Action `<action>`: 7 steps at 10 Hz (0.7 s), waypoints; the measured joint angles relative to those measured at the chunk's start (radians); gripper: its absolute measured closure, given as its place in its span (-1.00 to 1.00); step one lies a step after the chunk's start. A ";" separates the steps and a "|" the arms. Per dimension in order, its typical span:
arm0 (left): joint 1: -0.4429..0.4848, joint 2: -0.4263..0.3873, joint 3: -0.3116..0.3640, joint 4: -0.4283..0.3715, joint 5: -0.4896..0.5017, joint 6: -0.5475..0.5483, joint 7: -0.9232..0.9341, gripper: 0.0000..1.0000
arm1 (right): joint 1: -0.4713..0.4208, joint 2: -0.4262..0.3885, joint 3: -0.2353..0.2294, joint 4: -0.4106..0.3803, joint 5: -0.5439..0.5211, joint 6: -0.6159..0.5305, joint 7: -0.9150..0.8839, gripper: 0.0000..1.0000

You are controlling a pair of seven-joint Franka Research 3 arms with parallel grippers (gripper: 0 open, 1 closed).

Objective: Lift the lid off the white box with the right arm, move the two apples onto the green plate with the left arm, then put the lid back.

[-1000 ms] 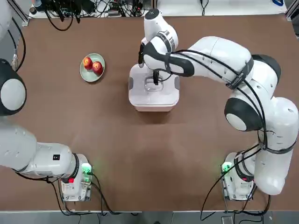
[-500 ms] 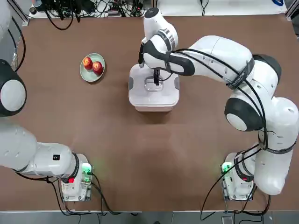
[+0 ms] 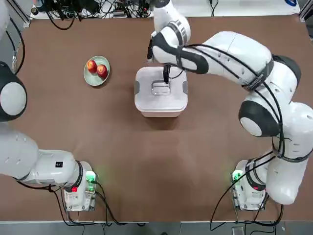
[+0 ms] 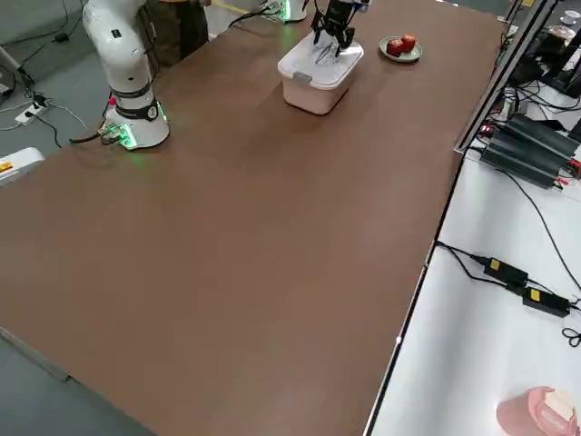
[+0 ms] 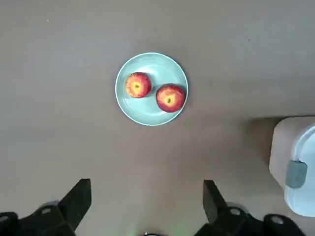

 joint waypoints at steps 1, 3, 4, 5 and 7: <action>-0.001 0.001 -0.003 0.000 0.000 0.017 -0.033 -1.00 | -0.010 -0.020 -0.019 0.000 -0.001 -0.007 0.000 -1.00; -0.007 0.007 -0.010 -0.002 0.000 0.059 -0.061 -1.00 | -0.020 -0.032 -0.065 0.000 -0.003 -0.009 0.005 -1.00; -0.009 0.013 -0.010 -0.003 0.000 0.079 -0.067 -1.00 | -0.021 -0.032 -0.101 0.000 -0.005 -0.009 0.043 -1.00; -0.010 0.020 -0.010 -0.004 0.000 0.093 -0.069 -1.00 | -0.022 -0.032 -0.148 0.000 -0.007 -0.009 0.103 -1.00; -0.010 0.032 -0.010 -0.004 0.000 0.102 -0.069 -1.00 | -0.024 -0.034 -0.249 0.000 -0.008 -0.011 0.256 -1.00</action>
